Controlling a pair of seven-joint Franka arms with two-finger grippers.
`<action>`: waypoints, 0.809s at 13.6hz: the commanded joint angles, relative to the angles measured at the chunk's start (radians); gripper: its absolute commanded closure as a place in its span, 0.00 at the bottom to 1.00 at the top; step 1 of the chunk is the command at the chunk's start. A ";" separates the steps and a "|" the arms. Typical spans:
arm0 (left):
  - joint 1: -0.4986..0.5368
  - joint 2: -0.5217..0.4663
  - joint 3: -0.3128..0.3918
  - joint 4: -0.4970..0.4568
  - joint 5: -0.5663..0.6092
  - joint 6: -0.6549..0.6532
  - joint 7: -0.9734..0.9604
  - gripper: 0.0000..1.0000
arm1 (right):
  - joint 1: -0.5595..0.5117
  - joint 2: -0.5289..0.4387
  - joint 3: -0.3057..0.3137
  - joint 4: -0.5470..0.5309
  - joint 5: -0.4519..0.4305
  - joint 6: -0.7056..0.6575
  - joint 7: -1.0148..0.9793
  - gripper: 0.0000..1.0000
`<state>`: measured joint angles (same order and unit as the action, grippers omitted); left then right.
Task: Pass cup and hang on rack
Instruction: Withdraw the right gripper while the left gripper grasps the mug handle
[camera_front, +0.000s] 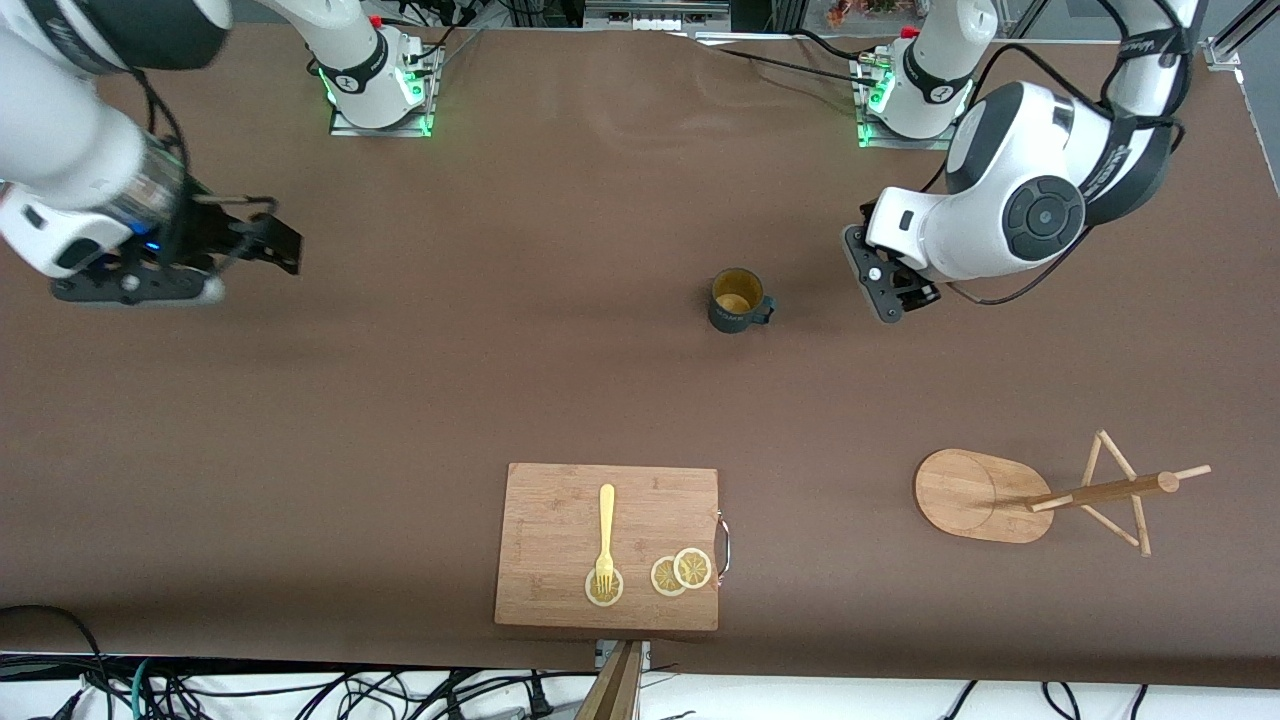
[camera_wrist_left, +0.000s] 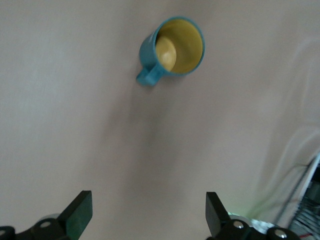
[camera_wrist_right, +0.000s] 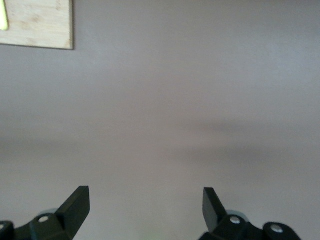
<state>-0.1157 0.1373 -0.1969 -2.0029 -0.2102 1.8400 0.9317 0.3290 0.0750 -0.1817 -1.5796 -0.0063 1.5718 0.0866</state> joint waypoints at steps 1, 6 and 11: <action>0.002 -0.016 0.004 -0.109 -0.127 0.148 0.236 0.00 | 0.005 -0.027 -0.054 -0.039 0.020 0.004 -0.094 0.00; -0.001 0.094 -0.024 -0.197 -0.355 0.392 0.605 0.00 | 0.001 -0.020 -0.091 0.019 0.005 -0.019 -0.120 0.00; 0.021 0.211 -0.022 -0.235 -0.764 0.439 1.105 0.00 | 0.002 -0.015 -0.114 0.033 0.028 -0.010 -0.107 0.00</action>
<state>-0.1102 0.3286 -0.2133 -2.2300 -0.9003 2.2615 1.9157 0.3292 0.0616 -0.2956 -1.5573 0.0056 1.5658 -0.0134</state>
